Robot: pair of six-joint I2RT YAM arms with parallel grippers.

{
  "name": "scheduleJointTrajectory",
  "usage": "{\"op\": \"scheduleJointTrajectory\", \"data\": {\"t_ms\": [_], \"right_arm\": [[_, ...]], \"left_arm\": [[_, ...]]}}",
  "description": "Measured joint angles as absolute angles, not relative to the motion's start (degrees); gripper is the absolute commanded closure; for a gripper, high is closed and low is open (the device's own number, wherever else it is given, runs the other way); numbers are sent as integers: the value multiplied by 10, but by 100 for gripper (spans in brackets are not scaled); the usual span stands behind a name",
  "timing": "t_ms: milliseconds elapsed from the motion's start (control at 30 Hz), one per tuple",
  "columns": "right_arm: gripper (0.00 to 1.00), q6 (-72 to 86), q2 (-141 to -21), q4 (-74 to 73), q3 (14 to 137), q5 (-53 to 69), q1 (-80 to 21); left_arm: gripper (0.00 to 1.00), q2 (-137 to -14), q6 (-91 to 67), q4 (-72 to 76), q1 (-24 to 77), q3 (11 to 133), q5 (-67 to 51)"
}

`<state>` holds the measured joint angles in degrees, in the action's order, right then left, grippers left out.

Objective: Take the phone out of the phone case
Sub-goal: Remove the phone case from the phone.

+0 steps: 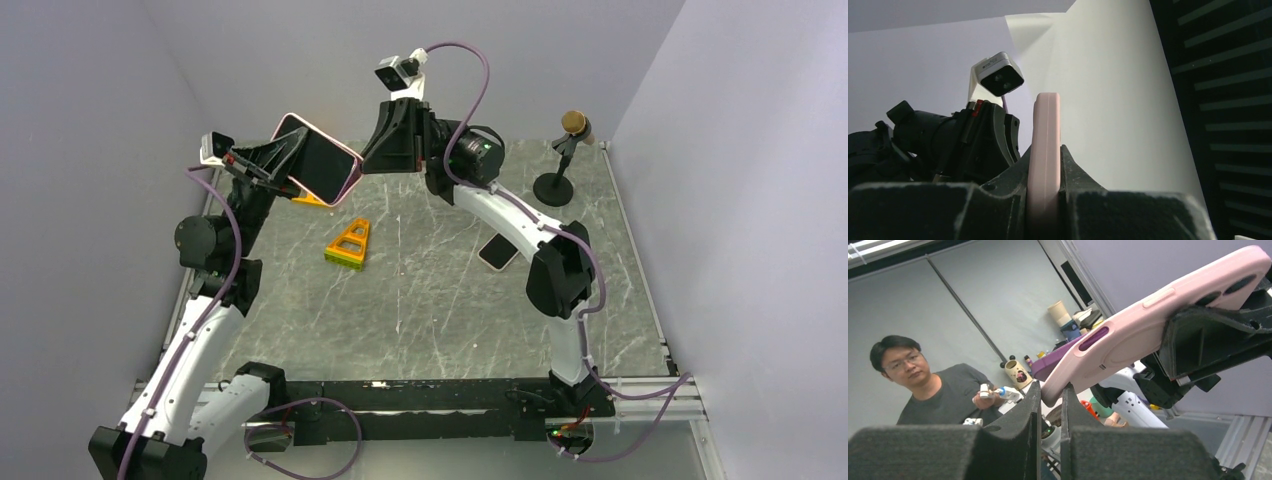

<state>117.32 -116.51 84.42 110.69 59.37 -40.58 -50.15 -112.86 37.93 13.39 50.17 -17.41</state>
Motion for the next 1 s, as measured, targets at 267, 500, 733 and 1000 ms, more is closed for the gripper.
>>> {"op": "scheduleJointTrajectory", "data": {"t_ms": [267,500,733,1000], "right_arm": [[100,1160,-1152,854,1058,567,-413],[52,926,-949,592,786,561,-382],[32,668,-819,156,722,545,-366],[48,568,-748,-118,734,464,-367]], "left_arm": [[100,-503,-1150,396,134,499,-166],[100,-462,-1105,315,138,443,-160],[100,-411,-1038,210,157,401,-166],[100,-381,-942,123,157,402,-177]]}}
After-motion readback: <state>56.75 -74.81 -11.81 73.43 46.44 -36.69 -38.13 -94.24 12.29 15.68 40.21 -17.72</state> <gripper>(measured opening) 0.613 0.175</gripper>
